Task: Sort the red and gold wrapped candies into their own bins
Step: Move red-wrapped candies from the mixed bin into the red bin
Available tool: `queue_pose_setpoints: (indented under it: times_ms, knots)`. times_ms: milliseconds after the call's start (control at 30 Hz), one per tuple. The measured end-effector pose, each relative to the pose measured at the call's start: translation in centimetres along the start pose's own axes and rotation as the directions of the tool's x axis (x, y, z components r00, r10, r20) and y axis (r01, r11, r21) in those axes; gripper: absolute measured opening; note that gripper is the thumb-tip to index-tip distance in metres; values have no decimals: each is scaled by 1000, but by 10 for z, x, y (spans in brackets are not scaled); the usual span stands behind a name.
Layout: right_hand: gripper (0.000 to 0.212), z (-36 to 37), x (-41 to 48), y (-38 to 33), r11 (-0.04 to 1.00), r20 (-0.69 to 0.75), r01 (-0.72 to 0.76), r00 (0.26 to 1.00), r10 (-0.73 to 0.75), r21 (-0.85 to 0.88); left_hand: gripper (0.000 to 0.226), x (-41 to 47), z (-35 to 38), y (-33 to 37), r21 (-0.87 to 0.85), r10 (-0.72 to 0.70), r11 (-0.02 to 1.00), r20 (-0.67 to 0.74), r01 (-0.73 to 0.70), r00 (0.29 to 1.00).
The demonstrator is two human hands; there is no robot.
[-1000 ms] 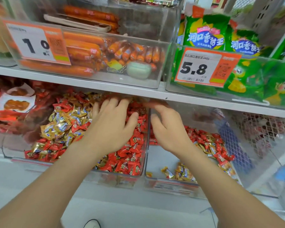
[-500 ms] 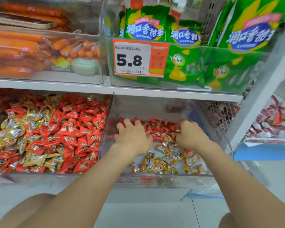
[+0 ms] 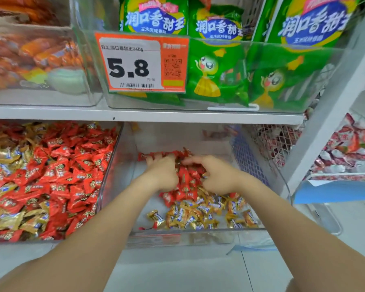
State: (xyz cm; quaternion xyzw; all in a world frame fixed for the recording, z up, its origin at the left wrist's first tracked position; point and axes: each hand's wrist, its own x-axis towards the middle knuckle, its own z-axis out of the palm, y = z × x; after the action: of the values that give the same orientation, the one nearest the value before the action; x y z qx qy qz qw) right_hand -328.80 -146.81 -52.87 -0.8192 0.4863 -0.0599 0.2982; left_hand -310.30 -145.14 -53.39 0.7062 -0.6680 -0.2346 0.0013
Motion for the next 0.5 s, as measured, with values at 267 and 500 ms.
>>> queue_pose_setpoints:
  times_ms: [267,500]
  knots:
    - [57,-31,-37,-2,988,-241,-152,959,147,-4,77,-34,-18,-7,-41,205,978,9,-205,979]
    - [40,-27,-49,3,834,1,-319,934,358,-449,71,-47,-20,-18,-57,188,981,14,-187,982]
